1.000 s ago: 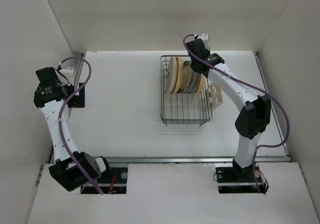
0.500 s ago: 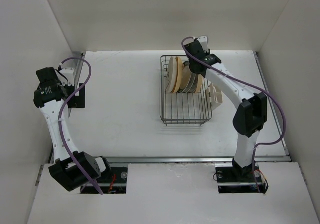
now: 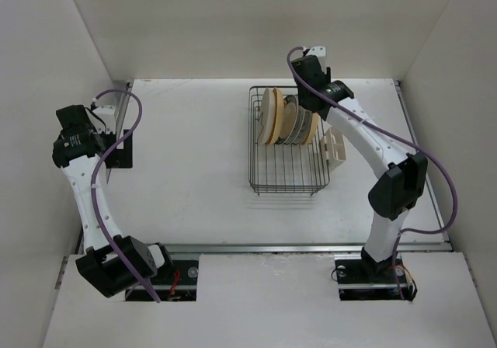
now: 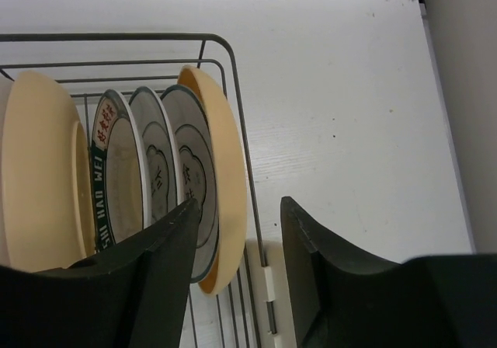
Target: Unload the plates from the dish rack
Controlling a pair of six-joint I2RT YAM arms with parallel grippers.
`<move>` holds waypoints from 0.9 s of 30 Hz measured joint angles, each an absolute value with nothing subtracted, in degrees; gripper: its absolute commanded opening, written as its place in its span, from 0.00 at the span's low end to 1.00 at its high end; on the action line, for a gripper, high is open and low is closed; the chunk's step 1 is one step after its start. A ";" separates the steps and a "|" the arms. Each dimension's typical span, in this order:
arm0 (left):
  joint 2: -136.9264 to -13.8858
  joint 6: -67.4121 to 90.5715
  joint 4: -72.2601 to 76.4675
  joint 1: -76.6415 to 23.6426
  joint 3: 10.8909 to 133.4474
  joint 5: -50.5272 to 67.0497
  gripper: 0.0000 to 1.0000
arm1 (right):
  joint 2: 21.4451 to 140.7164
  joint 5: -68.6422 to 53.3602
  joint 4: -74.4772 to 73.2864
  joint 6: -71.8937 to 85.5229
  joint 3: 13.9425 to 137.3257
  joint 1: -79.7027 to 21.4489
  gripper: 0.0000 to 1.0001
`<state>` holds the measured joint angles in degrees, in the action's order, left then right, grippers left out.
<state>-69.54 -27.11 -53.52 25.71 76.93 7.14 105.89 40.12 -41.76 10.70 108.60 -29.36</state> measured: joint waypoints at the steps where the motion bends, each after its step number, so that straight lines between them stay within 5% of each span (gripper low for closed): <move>1: -69.54 -27.11 -53.49 25.71 76.93 7.16 0.99 | 106.04 40.07 -41.74 10.70 108.60 -29.36 0.49; 21: -69.54 -27.09 -54.15 25.71 76.84 7.31 0.99 | 111.96 42.94 -42.39 10.98 108.62 -28.56 0.30; 27: -69.54 -27.09 -54.54 25.71 76.84 7.29 0.99 | 112.51 43.77 -42.57 11.60 108.62 -28.49 0.34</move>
<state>-69.54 -27.09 -54.54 25.71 76.84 7.29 112.51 43.77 -42.57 11.60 108.62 -28.49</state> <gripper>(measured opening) 0.989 0.312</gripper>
